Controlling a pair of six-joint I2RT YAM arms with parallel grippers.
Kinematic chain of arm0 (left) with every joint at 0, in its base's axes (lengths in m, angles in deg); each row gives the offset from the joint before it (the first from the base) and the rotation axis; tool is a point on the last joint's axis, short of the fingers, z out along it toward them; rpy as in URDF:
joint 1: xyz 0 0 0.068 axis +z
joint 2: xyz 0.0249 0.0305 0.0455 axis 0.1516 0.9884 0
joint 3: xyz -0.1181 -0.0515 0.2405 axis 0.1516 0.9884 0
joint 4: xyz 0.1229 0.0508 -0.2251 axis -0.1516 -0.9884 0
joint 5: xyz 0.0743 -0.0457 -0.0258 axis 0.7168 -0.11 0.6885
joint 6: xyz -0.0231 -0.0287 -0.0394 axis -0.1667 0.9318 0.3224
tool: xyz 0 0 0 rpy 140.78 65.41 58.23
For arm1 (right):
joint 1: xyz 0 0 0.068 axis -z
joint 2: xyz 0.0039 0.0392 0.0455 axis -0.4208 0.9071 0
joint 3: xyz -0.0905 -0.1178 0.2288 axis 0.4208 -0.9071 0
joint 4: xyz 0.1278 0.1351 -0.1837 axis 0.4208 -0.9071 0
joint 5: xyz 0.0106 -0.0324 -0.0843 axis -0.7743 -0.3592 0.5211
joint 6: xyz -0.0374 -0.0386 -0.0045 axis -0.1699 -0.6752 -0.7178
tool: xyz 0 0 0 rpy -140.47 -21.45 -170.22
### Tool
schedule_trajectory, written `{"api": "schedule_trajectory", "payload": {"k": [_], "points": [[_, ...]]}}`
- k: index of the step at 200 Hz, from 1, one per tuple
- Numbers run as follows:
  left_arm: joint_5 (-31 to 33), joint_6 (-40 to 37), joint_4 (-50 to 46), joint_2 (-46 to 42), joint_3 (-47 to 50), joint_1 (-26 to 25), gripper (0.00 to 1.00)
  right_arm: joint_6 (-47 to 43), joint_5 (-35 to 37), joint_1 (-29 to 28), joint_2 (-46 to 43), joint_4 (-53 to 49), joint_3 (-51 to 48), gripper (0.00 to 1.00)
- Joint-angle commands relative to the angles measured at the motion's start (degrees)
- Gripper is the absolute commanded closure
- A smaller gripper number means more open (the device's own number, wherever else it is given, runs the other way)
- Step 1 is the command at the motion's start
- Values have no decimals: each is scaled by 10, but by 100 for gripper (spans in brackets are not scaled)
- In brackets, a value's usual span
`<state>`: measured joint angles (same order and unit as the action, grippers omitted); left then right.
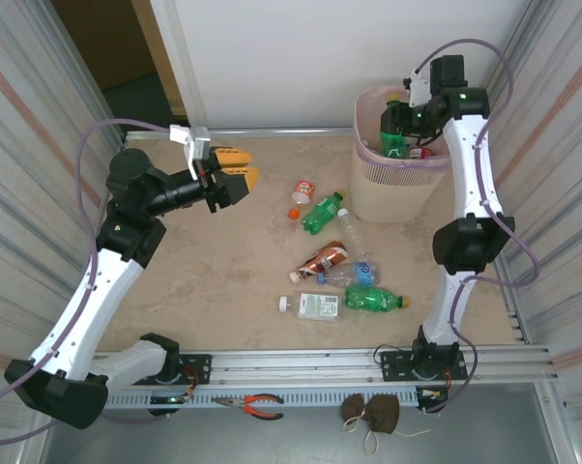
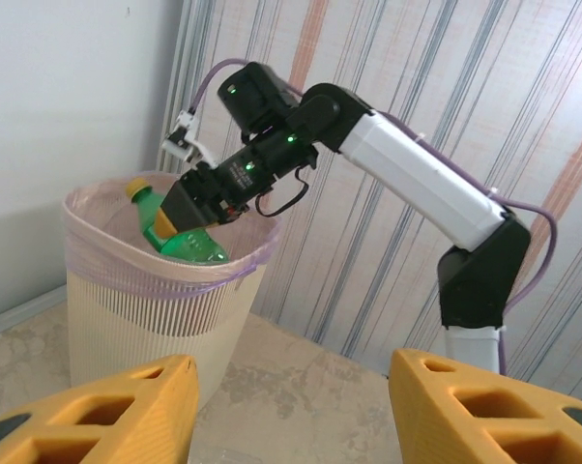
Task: Put the plastic bottles in the bin
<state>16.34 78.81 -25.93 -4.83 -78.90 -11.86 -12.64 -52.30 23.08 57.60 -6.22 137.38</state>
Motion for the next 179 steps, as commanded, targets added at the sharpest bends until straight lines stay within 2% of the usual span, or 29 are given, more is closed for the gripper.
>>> {"api": "schedule_trajectory", "payload": {"k": [1, 39, 78, 120, 161, 179], "points": [[2, 8, 24, -6, 9, 3, 46, 16, -38, -7, 34, -72, 44, 54], [3, 10, 24, -4, 13, 3, 46, 15, -75, -13, 77, -84, 52, 52], [9, 10, 24, -1, 18, 3, 46, 13, -79, -15, 118, -96, 53, 48], [11, 16, 19, 13, 14, 3, 46, 6, -78, -15, 142, -109, 52, 38], [19, 20, 11, 32, 7, 3, 45, 16, -98, -13, 114, -95, 54, 24], [22, 23, 4, 40, 2, 3, 46, 26, -112, -9, 95, -81, 55, 21]]}}
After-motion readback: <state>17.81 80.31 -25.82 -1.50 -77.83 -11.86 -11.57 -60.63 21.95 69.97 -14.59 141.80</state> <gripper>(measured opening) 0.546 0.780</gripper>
